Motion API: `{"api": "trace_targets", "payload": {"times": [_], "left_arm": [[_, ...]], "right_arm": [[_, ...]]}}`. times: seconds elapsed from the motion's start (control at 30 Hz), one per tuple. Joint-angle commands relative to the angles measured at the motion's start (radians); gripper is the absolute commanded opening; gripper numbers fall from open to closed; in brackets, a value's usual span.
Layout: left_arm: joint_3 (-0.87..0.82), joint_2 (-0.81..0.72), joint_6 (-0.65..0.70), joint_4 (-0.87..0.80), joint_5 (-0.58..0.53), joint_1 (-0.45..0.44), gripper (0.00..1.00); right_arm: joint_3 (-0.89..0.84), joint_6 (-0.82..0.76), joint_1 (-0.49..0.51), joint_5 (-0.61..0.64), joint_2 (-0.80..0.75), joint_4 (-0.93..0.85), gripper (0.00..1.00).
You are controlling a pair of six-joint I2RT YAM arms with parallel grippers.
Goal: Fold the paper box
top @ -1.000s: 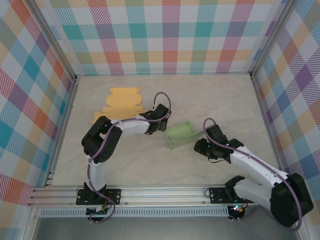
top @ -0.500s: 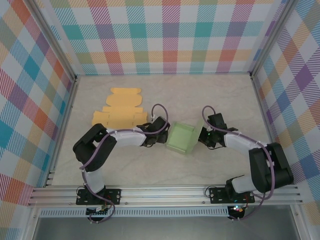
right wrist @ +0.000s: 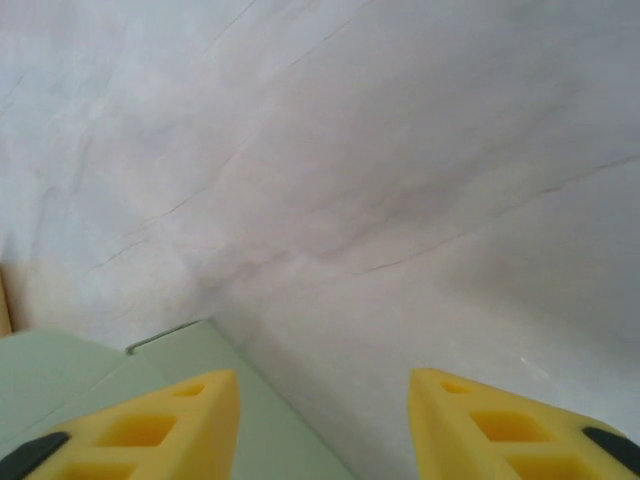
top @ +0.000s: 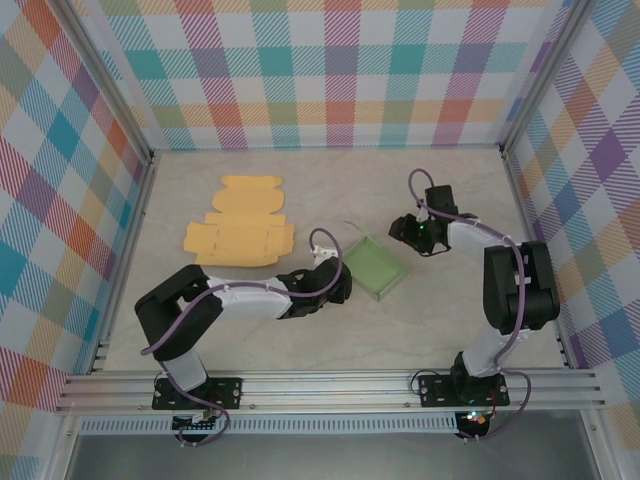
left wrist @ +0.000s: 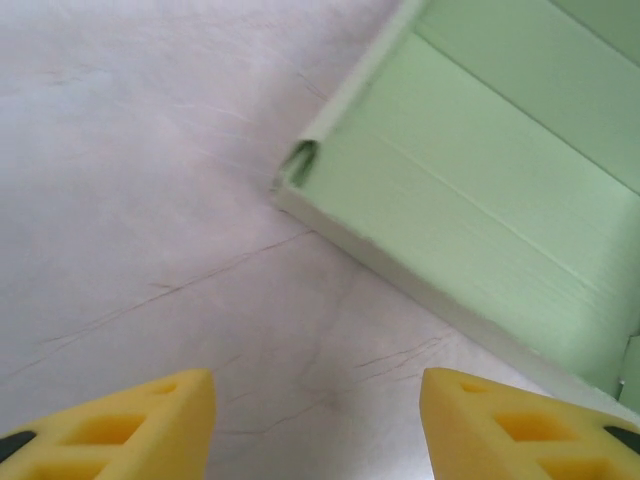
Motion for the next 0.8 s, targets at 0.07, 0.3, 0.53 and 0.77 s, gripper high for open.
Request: {"api": "trace_targets", "payload": {"times": [0.07, 0.3, 0.53, 0.77], "left_arm": [[-0.015, -0.147, 0.083, -0.026, -0.142, 0.008, 0.59], [-0.018, -0.228, 0.510, 0.093, 0.038, 0.133, 0.70], [0.036, -0.185, 0.933, 0.173, 0.560, 0.350, 0.81], [0.120, -0.131, 1.107, 0.145, 0.718, 0.414, 0.86]], "right_arm": [[-0.013, -0.082, -0.026, 0.155, -0.185, -0.201, 0.62], [-0.129, -0.106, -0.025, 0.251, -0.528, -0.367, 0.86], [-0.182, -0.145, -0.018, 0.136, -0.838, -0.514, 0.88], [-0.184, -0.154, 0.166, 0.161, -1.033, -0.618, 0.89]]}}
